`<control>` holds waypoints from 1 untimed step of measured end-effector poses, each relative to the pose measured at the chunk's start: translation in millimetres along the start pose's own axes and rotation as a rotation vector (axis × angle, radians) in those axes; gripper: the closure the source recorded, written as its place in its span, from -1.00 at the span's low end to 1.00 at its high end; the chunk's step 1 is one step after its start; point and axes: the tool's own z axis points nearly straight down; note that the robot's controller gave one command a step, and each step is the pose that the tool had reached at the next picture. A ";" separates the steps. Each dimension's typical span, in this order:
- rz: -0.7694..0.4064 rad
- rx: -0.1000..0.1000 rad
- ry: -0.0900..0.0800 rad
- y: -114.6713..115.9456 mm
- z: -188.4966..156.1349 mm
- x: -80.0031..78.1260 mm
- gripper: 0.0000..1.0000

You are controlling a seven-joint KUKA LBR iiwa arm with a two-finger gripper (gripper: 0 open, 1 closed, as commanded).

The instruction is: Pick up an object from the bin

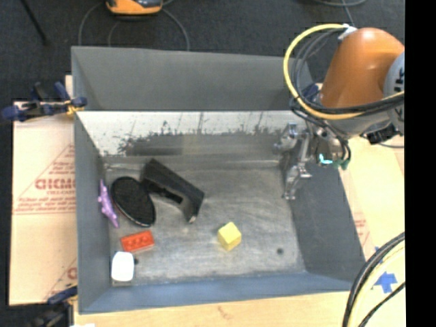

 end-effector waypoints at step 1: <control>-0.002 0.001 -0.008 0.2 -4.7 -1.6 -1.00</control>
Offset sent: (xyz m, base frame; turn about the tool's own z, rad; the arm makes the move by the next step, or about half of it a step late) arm -0.0542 0.0649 -0.1488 -0.4771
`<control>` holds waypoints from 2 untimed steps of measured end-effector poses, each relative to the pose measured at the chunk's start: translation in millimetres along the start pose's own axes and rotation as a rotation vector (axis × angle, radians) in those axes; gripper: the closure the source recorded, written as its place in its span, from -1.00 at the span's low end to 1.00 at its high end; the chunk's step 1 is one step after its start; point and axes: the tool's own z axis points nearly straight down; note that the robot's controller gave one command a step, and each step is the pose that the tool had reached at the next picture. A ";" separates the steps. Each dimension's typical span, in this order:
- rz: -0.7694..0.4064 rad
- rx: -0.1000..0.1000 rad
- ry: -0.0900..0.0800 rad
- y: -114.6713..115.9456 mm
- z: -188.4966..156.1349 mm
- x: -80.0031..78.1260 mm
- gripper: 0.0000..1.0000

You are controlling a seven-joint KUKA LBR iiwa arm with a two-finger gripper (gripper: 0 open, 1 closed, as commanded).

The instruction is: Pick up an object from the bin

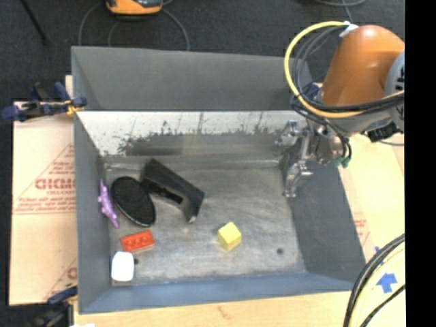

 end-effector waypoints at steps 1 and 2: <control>-0.150 -0.001 -0.001 19.6 47.8 17.5 -1.00; -0.021 -0.003 0.002 64.0 61.1 55.5 -1.00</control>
Offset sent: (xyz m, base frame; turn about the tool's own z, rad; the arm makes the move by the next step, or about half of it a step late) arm -0.0732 0.0867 -0.0637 0.0582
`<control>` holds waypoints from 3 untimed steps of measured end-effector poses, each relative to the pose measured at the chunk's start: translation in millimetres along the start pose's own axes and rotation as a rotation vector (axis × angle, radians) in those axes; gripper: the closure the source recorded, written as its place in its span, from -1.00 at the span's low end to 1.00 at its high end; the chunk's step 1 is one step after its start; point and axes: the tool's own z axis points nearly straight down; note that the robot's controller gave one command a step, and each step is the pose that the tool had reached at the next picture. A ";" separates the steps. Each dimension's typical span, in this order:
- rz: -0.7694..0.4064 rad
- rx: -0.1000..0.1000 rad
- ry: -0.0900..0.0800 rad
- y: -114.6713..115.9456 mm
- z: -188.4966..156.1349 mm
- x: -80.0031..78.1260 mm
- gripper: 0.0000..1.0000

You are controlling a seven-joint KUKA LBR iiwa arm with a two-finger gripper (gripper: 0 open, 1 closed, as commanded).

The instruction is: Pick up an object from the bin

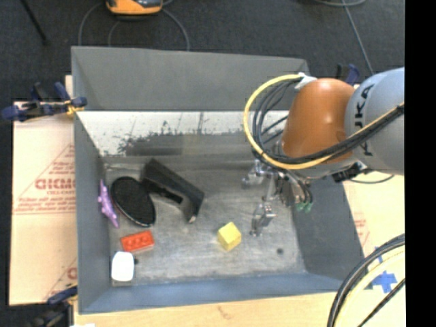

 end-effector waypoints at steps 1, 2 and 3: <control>-0.118 0.001 0.001 14.1 16.8 19.1 -1.00; -0.247 0.000 -0.001 16.7 49.9 33.5 -1.00; -0.326 0.000 -0.012 23.8 79.1 35.6 1.00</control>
Offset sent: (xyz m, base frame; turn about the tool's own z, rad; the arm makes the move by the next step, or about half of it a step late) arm -0.0526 0.0198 -0.0919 0.1182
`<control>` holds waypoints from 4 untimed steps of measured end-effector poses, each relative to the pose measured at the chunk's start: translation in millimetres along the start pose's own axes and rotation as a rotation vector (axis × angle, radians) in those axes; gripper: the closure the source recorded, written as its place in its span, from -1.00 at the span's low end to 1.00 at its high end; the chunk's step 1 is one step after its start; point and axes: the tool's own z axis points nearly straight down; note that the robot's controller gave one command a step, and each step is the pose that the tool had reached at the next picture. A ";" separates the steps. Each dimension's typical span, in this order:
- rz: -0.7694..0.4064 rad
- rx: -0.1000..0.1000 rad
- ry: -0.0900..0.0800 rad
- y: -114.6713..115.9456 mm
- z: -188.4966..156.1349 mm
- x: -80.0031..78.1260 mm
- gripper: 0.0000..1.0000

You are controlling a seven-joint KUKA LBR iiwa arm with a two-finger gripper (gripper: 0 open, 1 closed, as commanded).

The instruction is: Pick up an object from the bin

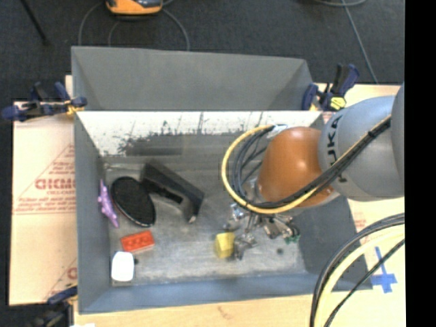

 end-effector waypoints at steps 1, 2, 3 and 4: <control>-0.061 0.000 -0.001 0.9 3.8 -0.1 1.00; -0.063 -0.001 0.001 0.7 6.4 0.0 1.00; -0.049 -0.002 0.004 0.7 4.7 -0.2 1.00; -0.051 -0.002 0.008 0.6 -0.2 0.5 1.00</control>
Offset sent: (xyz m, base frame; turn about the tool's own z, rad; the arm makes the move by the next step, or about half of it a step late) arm 0.0001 -0.0001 0.0013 0.0000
